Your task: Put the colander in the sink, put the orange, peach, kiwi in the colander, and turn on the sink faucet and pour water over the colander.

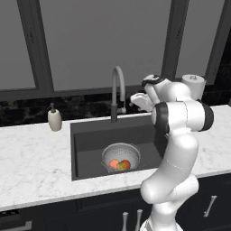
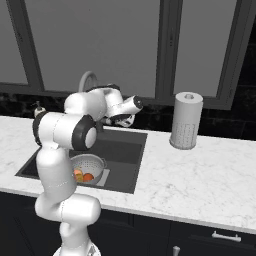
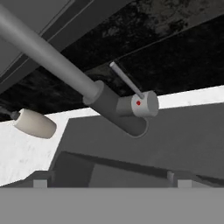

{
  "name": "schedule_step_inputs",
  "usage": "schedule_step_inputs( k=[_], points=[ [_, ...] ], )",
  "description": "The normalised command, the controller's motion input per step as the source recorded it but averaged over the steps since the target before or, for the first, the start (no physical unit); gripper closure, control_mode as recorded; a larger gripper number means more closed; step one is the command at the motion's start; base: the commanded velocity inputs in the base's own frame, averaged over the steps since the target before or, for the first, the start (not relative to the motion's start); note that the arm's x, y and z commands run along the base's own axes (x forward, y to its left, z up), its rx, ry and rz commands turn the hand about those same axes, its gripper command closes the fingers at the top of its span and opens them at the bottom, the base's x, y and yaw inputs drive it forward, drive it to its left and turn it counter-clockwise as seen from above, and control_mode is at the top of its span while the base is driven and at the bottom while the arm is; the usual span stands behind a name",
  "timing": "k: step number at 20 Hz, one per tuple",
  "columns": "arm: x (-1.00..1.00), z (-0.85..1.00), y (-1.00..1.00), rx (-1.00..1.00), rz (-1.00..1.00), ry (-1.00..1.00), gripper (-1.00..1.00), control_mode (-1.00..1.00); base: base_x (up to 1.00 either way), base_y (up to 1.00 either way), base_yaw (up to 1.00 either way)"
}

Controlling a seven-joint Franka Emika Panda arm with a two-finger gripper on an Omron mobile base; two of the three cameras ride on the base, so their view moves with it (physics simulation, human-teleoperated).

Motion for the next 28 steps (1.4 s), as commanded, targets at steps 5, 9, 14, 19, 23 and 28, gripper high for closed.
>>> schedule_step_inputs(
  k=[5, 9, 14, 19, 23, 28],
  points=[
    [0.47, 0.0, 0.14, 0.03, 0.01, -0.01, -1.0, -1.0, 0.0, 0.0, 0.0],
    [0.54, 0.0, 0.06, 0.01, 0.0, 0.0, -1.0, -1.0, 0.0, 0.0, 0.0],
    [0.49, -0.19, 0.12, 0.01, 0.0, 0.0, -1.0, -1.0, 0.0, 0.0, 0.0],
    [0.44, -0.22, 0.09, 0.0, 0.0, 0.0, -1.0, -1.0, 0.0, 0.0, 0.0],
    [0.31, -0.13, 0.0, 0.0, 0.0, 0.0, -1.0, -1.0, 0.0, 0.0, 0.0],
    [0.07, -0.11, 0.11, 0.0, 0.0, 0.0, -1.0, -1.0, 0.0, 0.0, 0.0]
  ],
)
